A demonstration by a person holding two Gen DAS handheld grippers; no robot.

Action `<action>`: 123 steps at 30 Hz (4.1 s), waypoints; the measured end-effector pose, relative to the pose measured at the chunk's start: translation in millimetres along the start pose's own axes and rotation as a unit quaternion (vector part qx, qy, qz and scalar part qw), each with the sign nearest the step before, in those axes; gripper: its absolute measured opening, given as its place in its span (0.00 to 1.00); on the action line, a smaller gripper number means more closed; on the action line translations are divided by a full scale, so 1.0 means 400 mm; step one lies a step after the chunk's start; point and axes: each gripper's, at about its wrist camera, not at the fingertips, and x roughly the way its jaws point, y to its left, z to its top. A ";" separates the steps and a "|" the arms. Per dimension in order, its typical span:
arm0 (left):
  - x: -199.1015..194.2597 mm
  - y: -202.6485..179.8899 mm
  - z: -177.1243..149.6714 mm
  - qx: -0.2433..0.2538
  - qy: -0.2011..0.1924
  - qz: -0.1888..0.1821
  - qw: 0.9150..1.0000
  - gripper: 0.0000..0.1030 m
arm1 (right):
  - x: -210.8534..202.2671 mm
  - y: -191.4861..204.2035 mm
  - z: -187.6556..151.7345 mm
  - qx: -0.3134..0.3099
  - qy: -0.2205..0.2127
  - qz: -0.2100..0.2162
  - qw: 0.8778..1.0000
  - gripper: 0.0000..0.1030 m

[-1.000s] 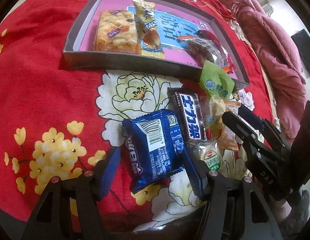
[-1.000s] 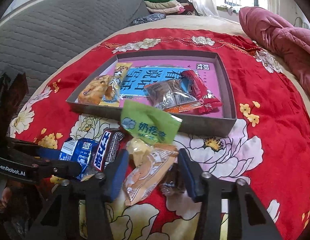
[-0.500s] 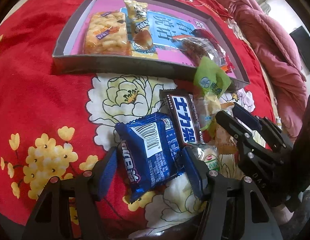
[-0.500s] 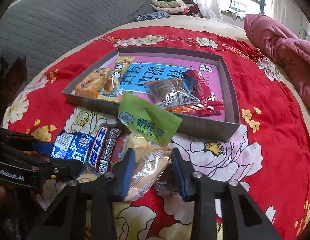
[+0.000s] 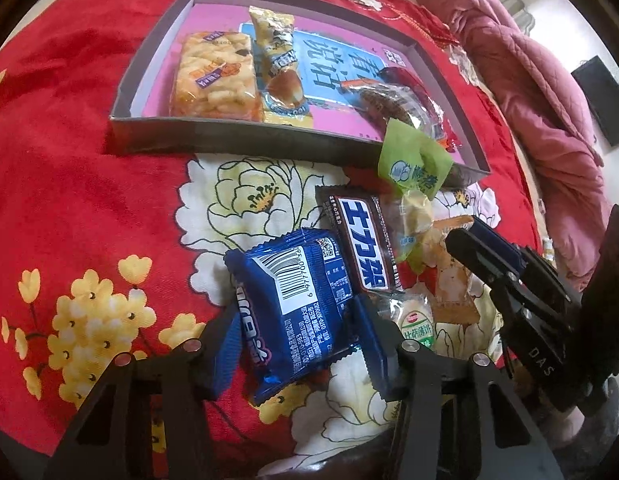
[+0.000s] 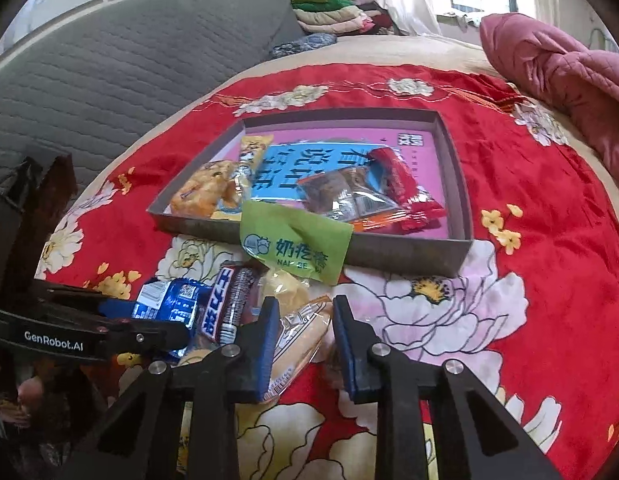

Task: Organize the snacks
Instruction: 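Grasp the blue biscuit pack with the left tool while the right tool grasps a wrapped pastry, then lift the blue biscuit pack with the left tool while the right tool lifts the pastry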

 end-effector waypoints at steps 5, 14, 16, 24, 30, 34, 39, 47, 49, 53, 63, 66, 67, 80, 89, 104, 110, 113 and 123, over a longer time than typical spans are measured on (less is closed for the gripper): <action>-0.028 0.012 0.003 -0.006 -0.012 0.002 1.000 0.52 | -0.015 -0.014 0.004 0.015 -0.014 -0.002 1.000 0.27; -0.089 0.017 0.014 -0.002 -0.050 0.009 0.999 0.52 | -0.035 -0.032 0.016 0.036 -0.043 0.007 0.998 0.27; -0.097 0.012 0.016 0.004 -0.057 0.015 0.998 0.52 | -0.042 -0.031 0.020 0.034 -0.051 0.009 0.998 0.27; -0.124 -0.002 0.024 0.017 -0.078 0.025 0.997 0.52 | -0.053 -0.040 0.028 0.043 -0.067 0.004 0.997 0.27; -0.131 -0.007 0.028 0.019 -0.085 0.027 0.996 0.52 | -0.055 -0.050 0.034 0.053 -0.074 0.005 0.996 0.27; -0.134 -0.008 0.032 0.018 -0.088 0.031 0.995 0.52 | -0.061 -0.053 0.039 0.054 -0.081 0.007 0.995 0.27; -0.141 -0.009 0.037 0.016 -0.092 0.035 0.995 0.52 | -0.070 -0.056 0.042 0.057 -0.088 0.009 0.994 0.27; -0.156 -0.018 0.042 0.018 -0.100 0.049 0.994 0.52 | -0.075 -0.059 0.051 0.059 -0.095 0.017 0.994 0.27; -0.160 -0.022 0.046 0.018 -0.102 0.052 0.993 0.52 | -0.077 -0.058 0.054 0.059 -0.098 0.018 0.993 0.27; -0.165 -0.033 0.054 0.021 -0.105 0.057 0.993 0.52 | -0.084 -0.067 0.057 0.065 -0.105 0.021 0.992 0.27; -0.178 -0.034 0.090 0.019 -0.120 0.065 0.990 0.52 | -0.095 -0.086 0.075 0.074 -0.121 0.022 0.990 0.27; -0.181 -0.029 0.105 0.015 -0.124 0.064 0.990 0.52 | -0.098 -0.093 0.083 0.078 -0.126 0.019 0.989 0.27; -0.182 -0.029 0.108 0.014 -0.125 0.064 0.990 0.52 | -0.098 -0.096 0.085 0.080 -0.127 0.018 0.988 0.27; -0.148 -0.026 0.180 0.004 -0.127 0.057 0.990 0.35 | -0.084 -0.117 0.112 0.091 -0.136 0.012 0.986 0.27; -0.108 0.026 0.126 -0.014 -0.077 0.045 0.996 0.51 | -0.066 -0.112 0.107 0.091 -0.125 0.020 0.988 0.27; -0.008 -0.018 0.057 0.003 0.001 -0.019 1.000 0.73 | -0.050 -0.133 0.134 0.103 -0.135 0.018 0.985 0.27; 0.036 -0.021 0.051 0.007 0.014 -0.004 1.000 0.75 | -0.040 -0.133 0.140 0.101 -0.133 0.019 0.986 0.27; 0.046 -0.022 0.046 0.009 0.014 0.000 1.000 0.76 | -0.033 -0.132 0.145 0.098 -0.133 0.017 0.986 0.27; 0.040 -0.015 0.059 0.004 0.001 -0.013 1.000 0.67 | 0.005 -0.150 0.164 0.108 -0.129 0.003 0.986 0.27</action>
